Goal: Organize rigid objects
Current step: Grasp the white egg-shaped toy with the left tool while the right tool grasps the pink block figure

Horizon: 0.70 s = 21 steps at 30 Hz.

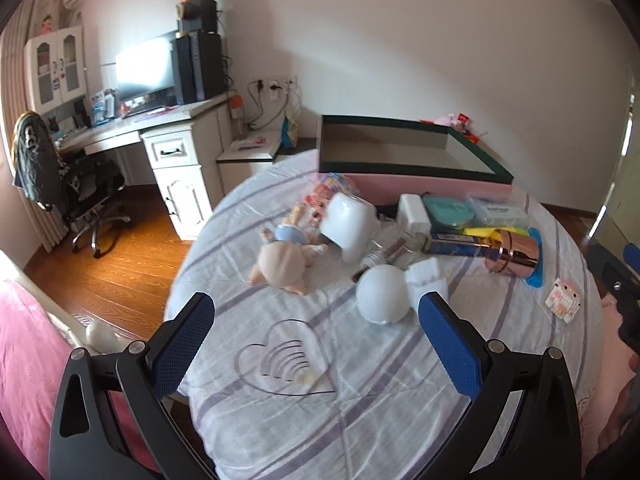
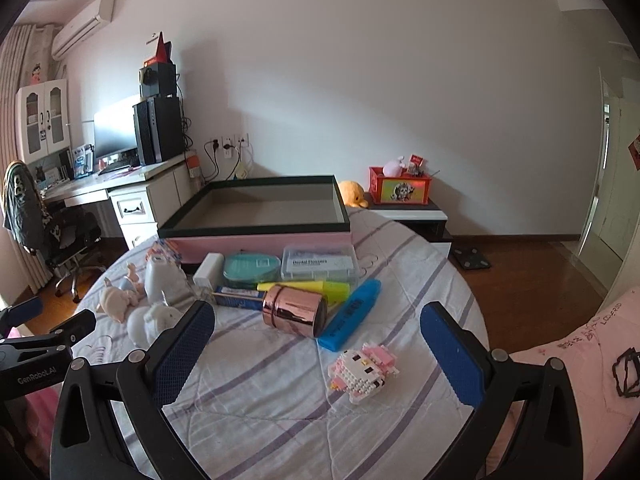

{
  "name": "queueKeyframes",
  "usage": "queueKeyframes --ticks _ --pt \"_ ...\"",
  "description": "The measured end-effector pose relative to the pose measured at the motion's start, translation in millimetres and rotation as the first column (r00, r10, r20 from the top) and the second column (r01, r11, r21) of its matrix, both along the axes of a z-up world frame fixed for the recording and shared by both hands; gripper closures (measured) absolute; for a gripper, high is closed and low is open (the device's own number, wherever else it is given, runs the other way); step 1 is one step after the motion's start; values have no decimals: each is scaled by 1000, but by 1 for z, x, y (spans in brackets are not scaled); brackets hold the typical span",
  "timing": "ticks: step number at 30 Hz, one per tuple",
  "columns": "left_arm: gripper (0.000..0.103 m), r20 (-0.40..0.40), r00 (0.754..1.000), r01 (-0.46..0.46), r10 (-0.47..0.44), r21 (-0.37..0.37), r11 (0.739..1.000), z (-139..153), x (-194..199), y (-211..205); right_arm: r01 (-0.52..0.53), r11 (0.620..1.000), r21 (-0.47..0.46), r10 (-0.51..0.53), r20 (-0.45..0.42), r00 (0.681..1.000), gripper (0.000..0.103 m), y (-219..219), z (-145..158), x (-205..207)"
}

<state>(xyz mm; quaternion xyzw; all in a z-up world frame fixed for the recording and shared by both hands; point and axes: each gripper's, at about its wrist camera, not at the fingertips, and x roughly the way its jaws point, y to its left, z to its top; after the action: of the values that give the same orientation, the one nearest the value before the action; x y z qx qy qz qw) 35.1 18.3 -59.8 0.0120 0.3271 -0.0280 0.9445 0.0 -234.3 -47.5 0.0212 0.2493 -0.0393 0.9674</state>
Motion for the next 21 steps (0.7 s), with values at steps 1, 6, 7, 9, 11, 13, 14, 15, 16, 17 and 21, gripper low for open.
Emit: queueKeyframes --ticks 1,6,7,9,11,13,14,15,16,17,21 --pt "0 -3 1000 14 -14 6 1000 -2 3 -6 -1 1000 -1 1 -8 1000 0 -1 -4 3" --pt "0 -58 997 52 -50 27 998 -17 23 -34 10 1000 5 -10 -46 999 0 -14 -21 14" --pt "0 -74 996 57 -55 29 998 -22 28 -38 14 1000 9 -13 -53 999 0 -17 -24 17" --pt "0 -109 993 59 -55 29 998 -31 38 -44 21 1000 16 -20 -67 998 0 -22 -30 21" --pt "0 -144 988 51 -48 17 999 -38 48 -45 23 1000 20 -21 -79 997 0 -28 -34 25" --pt "0 -188 981 40 -45 -30 999 -46 59 -43 26 999 25 -23 -93 995 0 -33 -39 29" --pt "0 -205 978 35 -44 -48 998 -49 63 -42 26 999 28 -23 -99 995 0 -34 -41 31" --pt "1 -225 973 31 -43 -58 998 -53 67 -42 26 999 30 -23 -108 994 0 -37 -45 36" --pt "7 -227 972 39 -53 -67 997 -55 68 -42 26 999 31 -22 -115 993 0 -38 -47 39" --pt "15 -224 972 48 -63 -71 996 -56 68 -43 27 999 30 -24 -124 992 0 -40 -49 43" --pt "31 -184 978 89 -95 -40 995 -55 63 -53 33 999 29 -28 -157 987 0 -43 -58 51"
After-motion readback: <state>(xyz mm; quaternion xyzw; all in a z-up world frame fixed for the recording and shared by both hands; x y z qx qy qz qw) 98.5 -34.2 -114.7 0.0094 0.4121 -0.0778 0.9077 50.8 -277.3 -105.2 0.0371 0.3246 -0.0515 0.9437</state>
